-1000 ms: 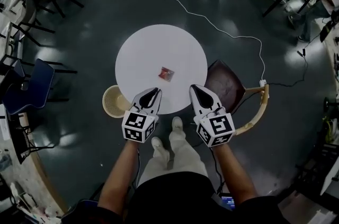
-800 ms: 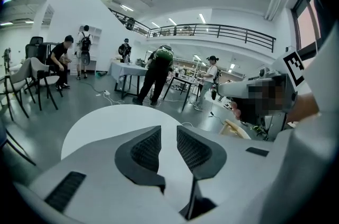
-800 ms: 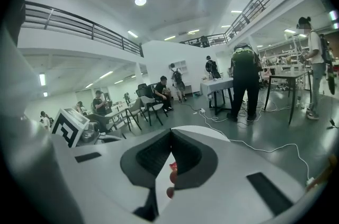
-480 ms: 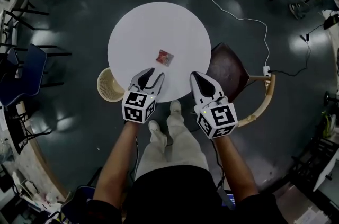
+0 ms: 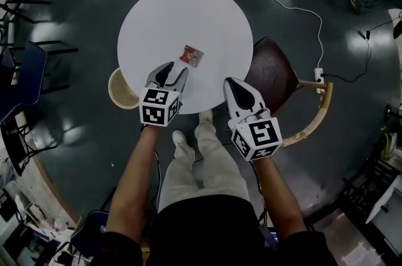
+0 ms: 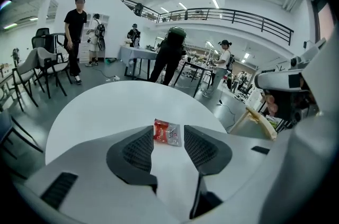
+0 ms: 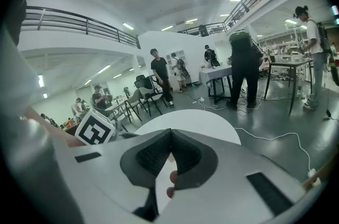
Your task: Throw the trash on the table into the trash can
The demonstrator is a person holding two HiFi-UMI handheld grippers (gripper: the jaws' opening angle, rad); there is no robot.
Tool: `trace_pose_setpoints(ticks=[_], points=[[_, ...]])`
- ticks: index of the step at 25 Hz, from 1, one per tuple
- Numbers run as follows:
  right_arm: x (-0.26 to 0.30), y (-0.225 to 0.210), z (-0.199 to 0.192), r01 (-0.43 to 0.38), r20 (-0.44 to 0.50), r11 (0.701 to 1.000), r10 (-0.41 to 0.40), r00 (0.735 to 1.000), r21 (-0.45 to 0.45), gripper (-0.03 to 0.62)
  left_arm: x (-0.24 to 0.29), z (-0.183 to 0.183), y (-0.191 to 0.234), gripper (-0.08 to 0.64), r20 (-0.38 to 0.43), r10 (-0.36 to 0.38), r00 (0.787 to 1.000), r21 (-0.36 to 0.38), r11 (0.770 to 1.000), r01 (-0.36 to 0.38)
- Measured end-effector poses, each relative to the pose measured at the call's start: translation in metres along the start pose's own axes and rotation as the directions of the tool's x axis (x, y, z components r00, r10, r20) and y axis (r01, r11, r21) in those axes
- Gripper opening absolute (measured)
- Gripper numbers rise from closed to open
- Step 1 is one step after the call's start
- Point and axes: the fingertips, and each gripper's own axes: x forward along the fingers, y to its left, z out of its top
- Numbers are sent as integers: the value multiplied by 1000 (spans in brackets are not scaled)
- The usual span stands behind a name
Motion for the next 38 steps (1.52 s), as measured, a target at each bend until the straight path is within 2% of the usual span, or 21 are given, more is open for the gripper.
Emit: trace_pose_setpoints(ticks=[4, 7, 15, 19, 23, 26, 30, 36, 38], points=[[8, -8, -13, -2, -25, 1000, 2, 1000, -3, 17, 22, -8, 8, 187, -31, 25, 999, 22, 999, -25], [14, -12, -23, -7, -40, 1000, 7, 999, -5, 17, 37, -14, 17, 193, -40, 47, 998, 5, 999, -47], [27, -21, -33, -14, -66, 1000, 13, 998, -1, 17, 62, -18, 30, 196, -83, 54, 995, 7, 999, -53], [33, -24, -38, -15, -77, 1000, 16, 997, 4, 17, 72, -22, 32, 196, -112, 56, 992, 63, 997, -49], [38, -27, -42, -15, -86, 1000, 16, 996, 8, 17, 81, -27, 31, 196, -141, 38, 989, 85, 996, -26], [39, -28, -43, -14, -91, 1000, 15, 996, 9, 17, 83, -28, 33, 195, -142, 55, 988, 123, 992, -37], [40, -30, -46, -18, -96, 1000, 19, 995, 7, 17, 85, -31, 33, 143, -145, 78, 986, 158, 986, -55], [42, -25, -52, -27, -109, 1000, 27, 994, 2, 17, 87, -30, 33, 141, -141, 78, 987, 201, 978, -48], [41, -25, -53, -27, -113, 1000, 27, 993, 1, 17, 86, -30, 33, 120, -143, 86, 986, 206, 977, -55]])
